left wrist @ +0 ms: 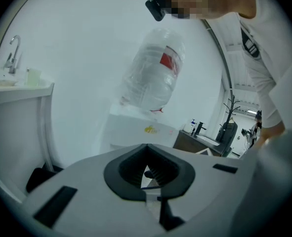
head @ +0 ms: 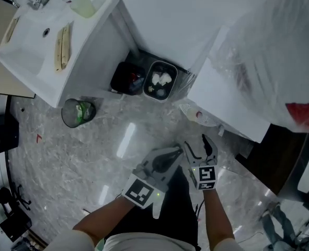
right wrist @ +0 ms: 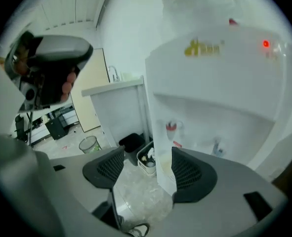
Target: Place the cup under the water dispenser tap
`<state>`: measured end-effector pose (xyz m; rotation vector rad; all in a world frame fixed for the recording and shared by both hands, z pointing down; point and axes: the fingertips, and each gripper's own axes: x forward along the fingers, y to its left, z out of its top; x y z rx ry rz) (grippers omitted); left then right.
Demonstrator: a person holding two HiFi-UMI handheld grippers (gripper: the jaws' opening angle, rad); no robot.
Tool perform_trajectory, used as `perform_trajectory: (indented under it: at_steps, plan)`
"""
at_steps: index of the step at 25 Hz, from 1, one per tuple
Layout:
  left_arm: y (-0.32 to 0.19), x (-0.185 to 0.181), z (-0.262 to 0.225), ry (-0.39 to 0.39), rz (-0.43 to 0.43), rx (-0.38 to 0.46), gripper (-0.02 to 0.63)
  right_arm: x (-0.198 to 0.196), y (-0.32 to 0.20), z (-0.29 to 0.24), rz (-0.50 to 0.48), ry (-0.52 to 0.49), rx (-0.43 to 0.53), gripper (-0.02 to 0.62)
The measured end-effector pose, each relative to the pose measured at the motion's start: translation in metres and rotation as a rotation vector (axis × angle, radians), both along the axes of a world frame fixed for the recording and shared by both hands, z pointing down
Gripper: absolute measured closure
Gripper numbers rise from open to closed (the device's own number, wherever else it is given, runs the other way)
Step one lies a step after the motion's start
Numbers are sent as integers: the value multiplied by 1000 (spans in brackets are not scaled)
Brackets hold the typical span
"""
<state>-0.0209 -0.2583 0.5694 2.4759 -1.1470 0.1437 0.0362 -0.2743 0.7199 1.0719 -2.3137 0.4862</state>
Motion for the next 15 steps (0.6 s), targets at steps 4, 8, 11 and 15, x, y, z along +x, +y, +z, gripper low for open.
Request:
perform_trajectory:
  at_steps: [4, 8, 11, 15]
  plan:
    - [22, 6, -47, -13, 12, -26, 601, -5, 15, -101, 37, -78, 33, 297]
    - [33, 11, -103, -19, 2, -12, 601, 0, 32, -187, 67, -85, 62, 487]
    - [53, 18, -138, -28, 32, -5, 601, 2, 51, -244, 81, -132, 116, 501]
    - [75, 27, -177, -34, 54, -1, 601, 9, 74, -303, 125, -169, 162, 518]
